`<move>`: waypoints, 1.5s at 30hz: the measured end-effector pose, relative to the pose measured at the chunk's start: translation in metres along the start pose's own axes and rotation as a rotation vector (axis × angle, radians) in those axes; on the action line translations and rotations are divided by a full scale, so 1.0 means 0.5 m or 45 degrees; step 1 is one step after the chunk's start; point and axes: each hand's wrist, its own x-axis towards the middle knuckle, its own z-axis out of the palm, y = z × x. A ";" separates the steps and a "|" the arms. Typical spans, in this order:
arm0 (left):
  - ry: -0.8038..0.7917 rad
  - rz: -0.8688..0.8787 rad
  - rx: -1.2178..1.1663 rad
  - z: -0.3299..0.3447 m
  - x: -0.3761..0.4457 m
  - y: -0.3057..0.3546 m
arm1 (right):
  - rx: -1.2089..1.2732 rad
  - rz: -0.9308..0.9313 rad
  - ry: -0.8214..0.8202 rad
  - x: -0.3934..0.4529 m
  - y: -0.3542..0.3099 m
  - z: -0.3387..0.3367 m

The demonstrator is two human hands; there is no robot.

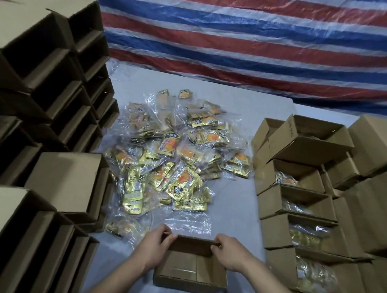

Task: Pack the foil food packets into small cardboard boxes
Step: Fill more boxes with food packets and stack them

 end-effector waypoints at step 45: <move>0.017 -0.011 -0.154 0.013 0.017 -0.031 | -1.650 -0.742 0.278 0.360 -0.233 -0.133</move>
